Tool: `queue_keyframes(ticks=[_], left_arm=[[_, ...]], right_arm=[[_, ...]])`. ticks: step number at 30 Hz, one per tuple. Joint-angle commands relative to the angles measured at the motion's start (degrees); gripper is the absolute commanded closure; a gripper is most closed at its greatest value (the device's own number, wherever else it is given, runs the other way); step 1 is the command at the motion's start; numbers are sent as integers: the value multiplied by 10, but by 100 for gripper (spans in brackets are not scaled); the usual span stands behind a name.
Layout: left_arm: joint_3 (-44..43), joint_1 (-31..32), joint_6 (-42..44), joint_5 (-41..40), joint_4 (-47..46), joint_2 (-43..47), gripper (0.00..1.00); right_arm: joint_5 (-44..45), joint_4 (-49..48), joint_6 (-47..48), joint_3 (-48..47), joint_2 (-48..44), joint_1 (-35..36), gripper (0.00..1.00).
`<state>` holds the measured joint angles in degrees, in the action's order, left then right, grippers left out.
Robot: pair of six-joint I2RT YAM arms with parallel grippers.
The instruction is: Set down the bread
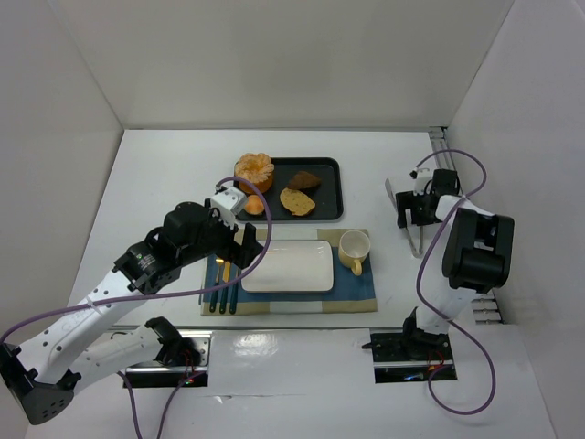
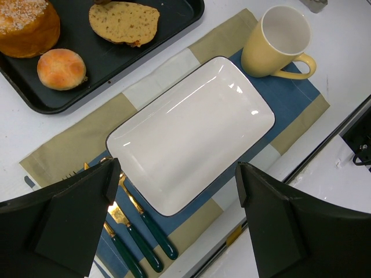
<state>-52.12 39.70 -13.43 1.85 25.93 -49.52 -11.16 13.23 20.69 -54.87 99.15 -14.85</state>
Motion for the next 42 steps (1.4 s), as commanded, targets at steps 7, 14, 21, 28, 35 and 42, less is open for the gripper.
queue_keyframes(ticks=[7,14,21,28,35,42], left_arm=[[1,3,8,2,-26,9,0],[6,3,8,2,-26,9,0],[6,3,8,-9,-26,9,0],[6,3,8,-15,-26,9,0],[11,3,8,-21,-26,9,0],[17,3,8,-21,-31,-2,0]], right_arm=[[-41,70,3,-9,31,-25,26],[-90,87,15,-9,23,-41,59],[-123,100,25,-15,-43,-47,75],[-191,135,37,-52,-130,-47,78],[-300,207,47,-142,-181,-47,72],[-347,247,59,-203,-207,8,51]])
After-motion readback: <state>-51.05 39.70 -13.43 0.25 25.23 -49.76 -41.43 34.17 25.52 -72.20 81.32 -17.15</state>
